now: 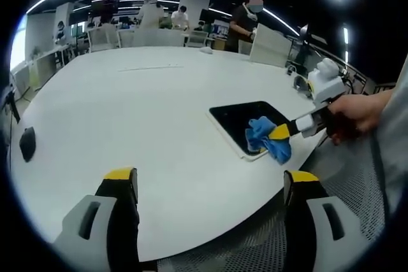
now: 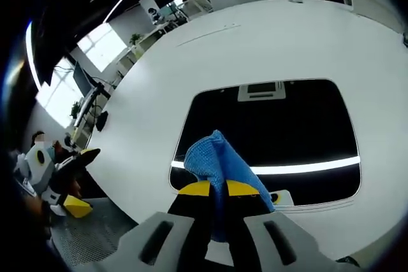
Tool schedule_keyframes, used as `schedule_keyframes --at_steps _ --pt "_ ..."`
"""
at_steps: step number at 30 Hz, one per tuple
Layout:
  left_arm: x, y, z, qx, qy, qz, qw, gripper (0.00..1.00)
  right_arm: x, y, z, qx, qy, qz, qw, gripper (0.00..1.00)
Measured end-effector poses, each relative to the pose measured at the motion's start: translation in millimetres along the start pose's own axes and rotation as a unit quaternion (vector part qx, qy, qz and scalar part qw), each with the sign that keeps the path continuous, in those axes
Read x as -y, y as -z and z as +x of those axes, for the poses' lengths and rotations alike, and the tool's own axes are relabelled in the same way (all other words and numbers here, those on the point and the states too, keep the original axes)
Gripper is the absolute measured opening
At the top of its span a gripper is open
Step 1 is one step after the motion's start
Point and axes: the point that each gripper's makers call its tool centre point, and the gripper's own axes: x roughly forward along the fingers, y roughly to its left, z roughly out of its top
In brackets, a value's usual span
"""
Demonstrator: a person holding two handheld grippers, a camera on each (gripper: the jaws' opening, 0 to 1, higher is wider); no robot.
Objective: Wipe the mirror surface with the cleaning cloth until all visible marks leave the cleaned area.
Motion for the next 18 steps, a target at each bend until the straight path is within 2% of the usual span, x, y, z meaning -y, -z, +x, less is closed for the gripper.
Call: schedule_keyframes --at_steps 9,18 --pt "1.4 0.6 -0.1 -0.003 0.003 0.001 1.0 0.96 13.5 -1.1 -5.9 -0.01 0.006 0.011 0.9999 0.02" --pt "1.2 1.2 0.2 -0.004 0.005 0.001 1.0 0.95 26.8 -1.1 -12.1 -0.006 0.015 0.033 0.9993 0.02"
